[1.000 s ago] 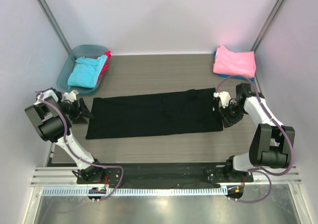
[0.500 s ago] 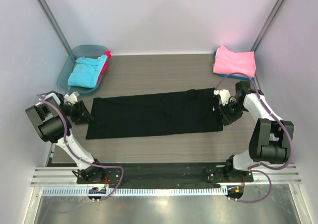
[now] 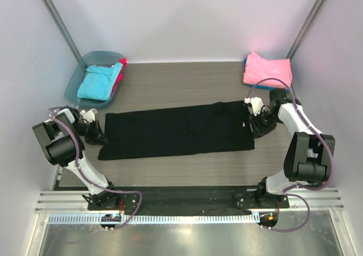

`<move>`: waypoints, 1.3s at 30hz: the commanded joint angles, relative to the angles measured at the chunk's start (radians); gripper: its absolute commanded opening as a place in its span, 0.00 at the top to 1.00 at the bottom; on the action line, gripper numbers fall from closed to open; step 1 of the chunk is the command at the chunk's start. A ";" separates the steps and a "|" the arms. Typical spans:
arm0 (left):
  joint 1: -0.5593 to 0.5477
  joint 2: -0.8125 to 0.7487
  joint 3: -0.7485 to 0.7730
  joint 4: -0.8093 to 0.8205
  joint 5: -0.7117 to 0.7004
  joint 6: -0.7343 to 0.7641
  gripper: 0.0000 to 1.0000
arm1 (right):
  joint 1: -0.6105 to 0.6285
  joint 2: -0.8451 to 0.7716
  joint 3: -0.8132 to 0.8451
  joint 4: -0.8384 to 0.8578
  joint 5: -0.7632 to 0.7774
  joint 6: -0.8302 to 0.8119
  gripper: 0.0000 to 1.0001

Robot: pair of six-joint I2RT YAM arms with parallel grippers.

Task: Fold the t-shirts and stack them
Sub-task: Fold the tshirt

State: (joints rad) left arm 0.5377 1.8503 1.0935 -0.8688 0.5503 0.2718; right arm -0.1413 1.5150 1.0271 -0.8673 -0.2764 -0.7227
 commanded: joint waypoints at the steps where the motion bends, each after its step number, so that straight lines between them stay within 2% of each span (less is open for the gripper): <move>1: -0.002 0.020 -0.023 0.031 -0.108 0.049 1.00 | -0.003 0.010 0.031 0.016 -0.029 0.022 0.60; 5: -0.002 -0.072 -0.023 -0.024 -0.131 0.093 1.00 | 0.002 0.040 0.045 0.054 -0.030 0.048 0.60; 14: -0.005 -0.273 -0.015 -0.275 -0.228 0.244 1.00 | 0.043 0.276 0.290 0.106 0.000 0.104 0.60; 19: -0.005 -0.368 -0.052 -0.322 -0.270 0.283 1.00 | 0.100 0.373 0.405 0.108 0.000 0.103 0.60; 26: -0.005 -0.341 -0.037 -0.292 -0.259 0.238 1.00 | 0.170 0.430 0.449 0.111 -0.010 0.121 0.60; 35: -0.005 -0.319 -0.015 -0.295 -0.274 0.216 1.00 | 0.198 0.493 0.453 0.175 -0.001 0.135 0.60; 39: -0.004 -0.339 -0.023 -0.297 -0.283 0.213 1.00 | 0.226 0.571 0.514 0.180 0.061 0.152 0.60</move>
State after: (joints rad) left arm 0.5323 1.5379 1.0485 -1.1545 0.2871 0.4969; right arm 0.0643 2.0407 1.4788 -0.7212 -0.2581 -0.5968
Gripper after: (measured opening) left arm 0.014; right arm 0.397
